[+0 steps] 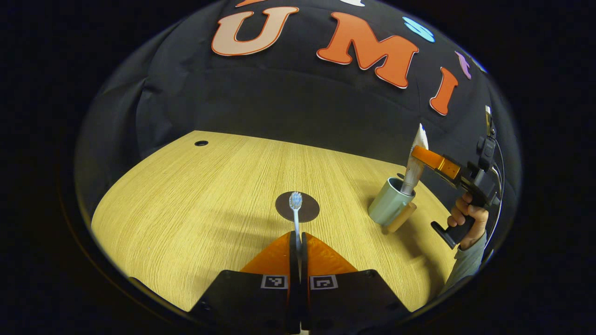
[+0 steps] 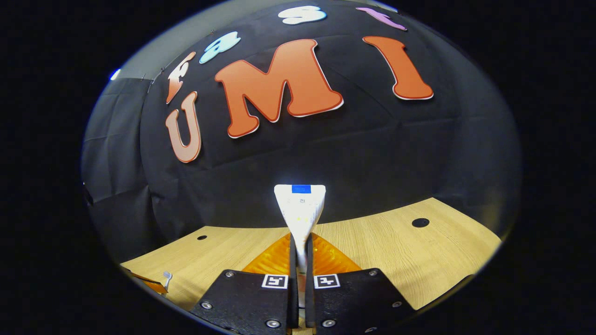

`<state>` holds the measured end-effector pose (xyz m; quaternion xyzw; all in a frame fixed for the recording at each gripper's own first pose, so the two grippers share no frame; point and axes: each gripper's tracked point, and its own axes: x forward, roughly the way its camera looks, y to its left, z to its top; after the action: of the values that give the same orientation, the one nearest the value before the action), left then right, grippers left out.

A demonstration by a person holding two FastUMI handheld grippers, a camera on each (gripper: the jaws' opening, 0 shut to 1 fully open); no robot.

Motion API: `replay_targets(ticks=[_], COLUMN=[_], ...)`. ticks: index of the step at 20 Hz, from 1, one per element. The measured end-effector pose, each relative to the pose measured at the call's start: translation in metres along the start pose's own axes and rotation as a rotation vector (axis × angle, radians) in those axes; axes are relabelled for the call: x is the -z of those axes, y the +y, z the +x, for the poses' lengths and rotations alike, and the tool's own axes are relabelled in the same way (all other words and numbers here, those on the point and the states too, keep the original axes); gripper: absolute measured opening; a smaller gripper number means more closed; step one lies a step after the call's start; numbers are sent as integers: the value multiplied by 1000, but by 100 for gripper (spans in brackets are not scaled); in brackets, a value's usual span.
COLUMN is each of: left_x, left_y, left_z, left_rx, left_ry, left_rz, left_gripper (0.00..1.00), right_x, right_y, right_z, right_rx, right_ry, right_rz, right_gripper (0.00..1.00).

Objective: Put the toothbrush and toothpaste on the desktop into the cup, then pick up the cup and place it on the coaster on the desktop.

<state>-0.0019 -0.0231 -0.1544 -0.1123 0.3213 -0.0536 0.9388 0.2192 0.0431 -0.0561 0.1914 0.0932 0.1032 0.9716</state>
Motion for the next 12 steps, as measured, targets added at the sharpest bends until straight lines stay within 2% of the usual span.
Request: replay_targets(ticks=[6, 12], left_x=[-38, -78], left_y=[-18, -39], left_z=[-15, -21], left_rx=[16, 68], left_ry=[-54, -119], left_rz=[32, 50], left_gripper=[4, 3], right_x=[25, 41], right_y=[-11, -23], right_z=[5, -1], right_rx=[17, 42], right_ry=[45, 77], right_rz=[40, 78], right_gripper=[6, 8])
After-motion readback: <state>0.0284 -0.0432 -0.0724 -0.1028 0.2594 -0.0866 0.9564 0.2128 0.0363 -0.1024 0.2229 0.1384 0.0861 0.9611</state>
